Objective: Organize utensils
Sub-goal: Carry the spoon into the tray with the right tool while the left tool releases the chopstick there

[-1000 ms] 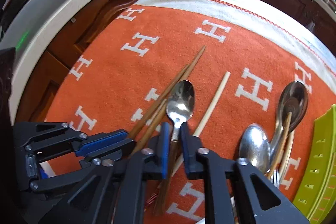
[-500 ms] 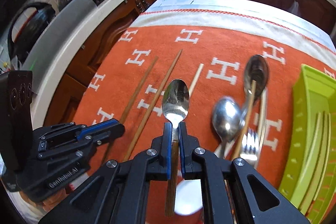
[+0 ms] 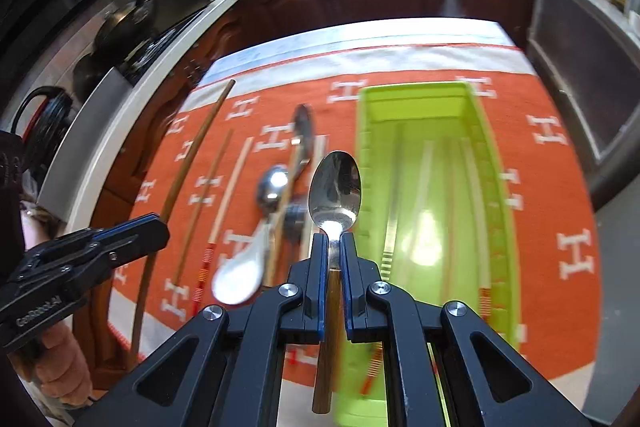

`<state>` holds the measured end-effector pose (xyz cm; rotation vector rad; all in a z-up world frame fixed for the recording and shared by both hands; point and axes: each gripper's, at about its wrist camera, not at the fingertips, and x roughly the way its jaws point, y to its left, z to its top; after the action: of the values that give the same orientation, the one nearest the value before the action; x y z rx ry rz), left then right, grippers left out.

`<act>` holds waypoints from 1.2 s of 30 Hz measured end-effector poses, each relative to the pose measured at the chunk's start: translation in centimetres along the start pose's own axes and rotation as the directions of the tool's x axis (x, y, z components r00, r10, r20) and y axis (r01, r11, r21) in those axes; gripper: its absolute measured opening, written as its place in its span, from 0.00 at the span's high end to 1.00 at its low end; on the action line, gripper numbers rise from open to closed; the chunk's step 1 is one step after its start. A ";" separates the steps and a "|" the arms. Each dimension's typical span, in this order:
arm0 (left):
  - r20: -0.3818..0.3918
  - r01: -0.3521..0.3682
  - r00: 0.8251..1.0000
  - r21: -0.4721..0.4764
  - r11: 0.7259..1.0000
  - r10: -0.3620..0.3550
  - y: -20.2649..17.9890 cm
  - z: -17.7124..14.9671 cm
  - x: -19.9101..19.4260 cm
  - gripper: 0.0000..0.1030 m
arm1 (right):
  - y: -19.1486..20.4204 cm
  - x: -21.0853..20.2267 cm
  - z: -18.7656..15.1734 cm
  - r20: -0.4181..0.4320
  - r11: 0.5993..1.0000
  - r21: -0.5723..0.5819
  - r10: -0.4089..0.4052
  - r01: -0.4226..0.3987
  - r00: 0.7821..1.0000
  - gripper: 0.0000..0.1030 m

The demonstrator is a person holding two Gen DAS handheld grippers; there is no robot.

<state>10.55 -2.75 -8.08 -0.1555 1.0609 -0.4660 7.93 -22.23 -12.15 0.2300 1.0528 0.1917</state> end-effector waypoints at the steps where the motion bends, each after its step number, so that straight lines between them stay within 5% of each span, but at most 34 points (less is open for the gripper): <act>1: -0.004 -0.002 1.000 0.009 1.000 0.002 -1.3 0.2 0.5 0.96 | -1.2 -0.3 -0.2 0.006 1.000 0.007 -0.015 0.015 1.000 0.94; 8: -0.048 -0.042 0.998 0.016 0.999 0.042 -6.9 0.4 5.0 0.96 | -6.1 0.3 -1.1 -0.009 0.997 0.014 -0.075 0.075 0.997 0.94; 18: -0.150 -0.080 0.986 -0.043 0.996 0.073 -7.4 0.1 11.5 0.96 | -9.2 3.4 -1.3 -0.070 0.999 0.001 -0.045 0.046 0.996 0.93; 29: -0.174 -0.130 0.977 -0.007 0.991 0.127 -7.6 -0.6 12.1 0.95 | -8.3 1.6 -2.1 -0.028 0.999 0.013 -0.050 0.051 0.998 0.76; 36: -0.103 -0.178 0.978 0.039 0.983 0.181 -7.1 -1.2 8.5 0.69 | -7.6 0.2 -3.4 -0.021 0.998 0.026 -0.052 0.052 0.998 0.71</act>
<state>10.87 -12.77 -13.06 -0.0080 1.1606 -0.3289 5.37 -29.16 -16.06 0.2247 1.0807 0.1336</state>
